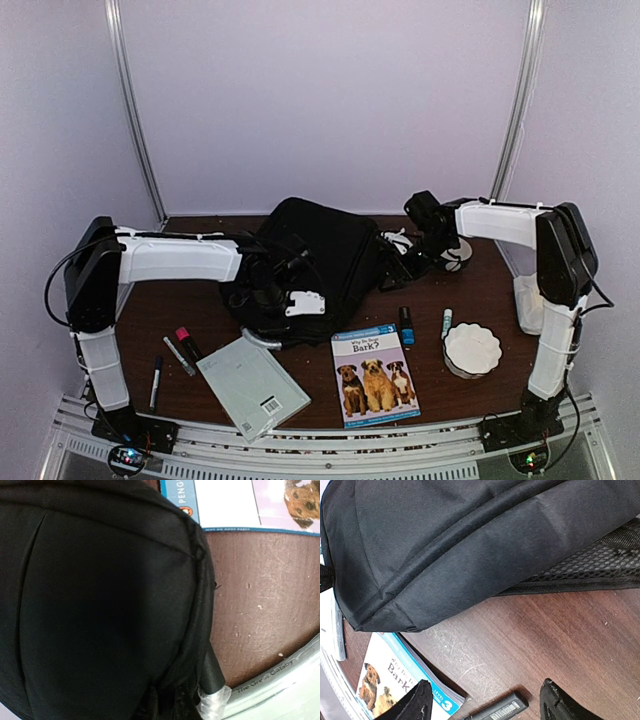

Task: Pack the student bag
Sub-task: Adjust the student bag at the center of the board.

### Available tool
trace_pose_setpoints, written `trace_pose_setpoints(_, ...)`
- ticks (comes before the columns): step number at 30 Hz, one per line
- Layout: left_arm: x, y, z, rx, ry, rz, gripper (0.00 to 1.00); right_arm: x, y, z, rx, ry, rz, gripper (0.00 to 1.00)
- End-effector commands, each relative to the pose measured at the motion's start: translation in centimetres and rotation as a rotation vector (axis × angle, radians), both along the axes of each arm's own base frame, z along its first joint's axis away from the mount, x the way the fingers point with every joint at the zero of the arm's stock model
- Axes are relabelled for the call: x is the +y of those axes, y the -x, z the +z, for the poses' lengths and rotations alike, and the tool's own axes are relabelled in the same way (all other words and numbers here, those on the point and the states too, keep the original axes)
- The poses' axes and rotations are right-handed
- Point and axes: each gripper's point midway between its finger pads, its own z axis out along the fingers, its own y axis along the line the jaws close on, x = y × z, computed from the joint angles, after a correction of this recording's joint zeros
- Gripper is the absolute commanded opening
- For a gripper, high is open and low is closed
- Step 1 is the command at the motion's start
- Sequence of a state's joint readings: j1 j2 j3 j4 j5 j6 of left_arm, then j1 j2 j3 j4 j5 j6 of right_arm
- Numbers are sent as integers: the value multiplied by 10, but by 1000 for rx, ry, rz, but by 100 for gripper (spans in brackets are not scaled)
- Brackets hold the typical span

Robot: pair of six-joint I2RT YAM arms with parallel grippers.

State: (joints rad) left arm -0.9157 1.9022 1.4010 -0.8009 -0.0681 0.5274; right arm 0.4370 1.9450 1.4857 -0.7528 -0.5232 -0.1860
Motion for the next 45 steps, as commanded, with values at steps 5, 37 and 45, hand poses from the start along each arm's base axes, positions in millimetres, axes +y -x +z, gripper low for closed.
trace_pose_setpoints(5, -32, -29, 38, -174, 136, 36, 0, -13, -26, -18, 1, 128, -85, 72)
trace_pose_setpoints(37, -101, -49, 85, -227, 486, 344, 0, 62, -132, 35, -136, -68, -119, 69)
trace_pose_setpoints(45, -101, -35, 105, -169, 548, 339, 42, -3, -112, 121, -307, 10, -168, 72)
